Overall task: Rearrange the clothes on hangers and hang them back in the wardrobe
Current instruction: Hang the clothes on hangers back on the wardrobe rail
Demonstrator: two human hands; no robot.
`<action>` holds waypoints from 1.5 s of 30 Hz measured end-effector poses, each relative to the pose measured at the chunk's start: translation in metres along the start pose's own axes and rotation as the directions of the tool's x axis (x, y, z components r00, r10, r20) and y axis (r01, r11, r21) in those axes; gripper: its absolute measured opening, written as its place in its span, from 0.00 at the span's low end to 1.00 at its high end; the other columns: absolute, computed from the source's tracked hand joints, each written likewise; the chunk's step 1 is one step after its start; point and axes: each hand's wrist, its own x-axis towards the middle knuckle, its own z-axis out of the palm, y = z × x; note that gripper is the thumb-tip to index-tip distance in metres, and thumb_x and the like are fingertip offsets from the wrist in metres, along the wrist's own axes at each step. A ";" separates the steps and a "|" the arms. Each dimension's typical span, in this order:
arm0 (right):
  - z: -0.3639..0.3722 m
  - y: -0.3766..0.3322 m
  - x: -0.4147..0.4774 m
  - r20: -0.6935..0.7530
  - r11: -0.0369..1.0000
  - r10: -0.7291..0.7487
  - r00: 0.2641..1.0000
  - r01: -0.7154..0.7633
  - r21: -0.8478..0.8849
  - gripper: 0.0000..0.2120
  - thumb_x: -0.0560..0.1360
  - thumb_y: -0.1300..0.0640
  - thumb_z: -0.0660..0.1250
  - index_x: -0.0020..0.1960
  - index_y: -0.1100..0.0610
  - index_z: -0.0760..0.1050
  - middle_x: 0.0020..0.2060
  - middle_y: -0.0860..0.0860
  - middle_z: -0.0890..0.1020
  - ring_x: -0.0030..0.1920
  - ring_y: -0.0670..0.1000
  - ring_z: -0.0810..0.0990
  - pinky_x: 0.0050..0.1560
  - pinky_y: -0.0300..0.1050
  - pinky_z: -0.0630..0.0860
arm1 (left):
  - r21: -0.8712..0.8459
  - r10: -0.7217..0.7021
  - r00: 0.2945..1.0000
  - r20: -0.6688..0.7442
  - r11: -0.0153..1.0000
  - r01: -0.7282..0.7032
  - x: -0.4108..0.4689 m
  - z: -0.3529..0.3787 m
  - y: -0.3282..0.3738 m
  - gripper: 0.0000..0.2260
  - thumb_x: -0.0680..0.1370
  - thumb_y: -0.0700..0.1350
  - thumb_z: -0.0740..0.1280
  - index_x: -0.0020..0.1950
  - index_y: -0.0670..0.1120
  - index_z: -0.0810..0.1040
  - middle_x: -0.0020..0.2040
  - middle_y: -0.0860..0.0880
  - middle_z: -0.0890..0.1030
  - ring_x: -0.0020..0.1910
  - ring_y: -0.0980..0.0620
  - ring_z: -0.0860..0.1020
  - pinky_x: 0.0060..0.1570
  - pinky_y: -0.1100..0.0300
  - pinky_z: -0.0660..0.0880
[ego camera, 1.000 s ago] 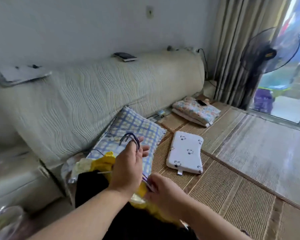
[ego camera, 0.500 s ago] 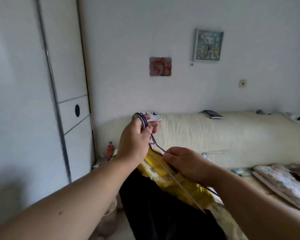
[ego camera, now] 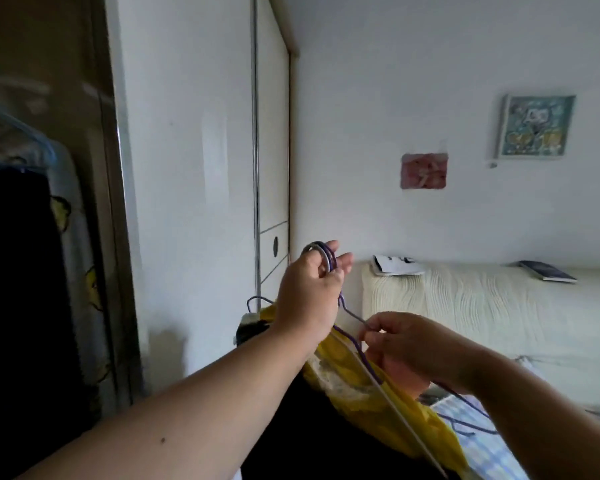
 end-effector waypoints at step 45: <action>0.171 -0.254 0.028 0.112 0.666 -0.703 0.703 0.705 -0.245 0.12 0.71 0.45 0.70 0.46 0.53 0.80 0.37 0.49 0.83 0.38 0.47 0.81 0.40 0.42 0.77 | 0.560 0.316 0.902 -0.293 0.822 -0.106 0.032 -0.281 0.243 0.09 0.80 0.38 0.60 0.47 0.51 0.74 0.50 0.52 0.81 0.48 0.57 0.81 0.48 0.64 0.75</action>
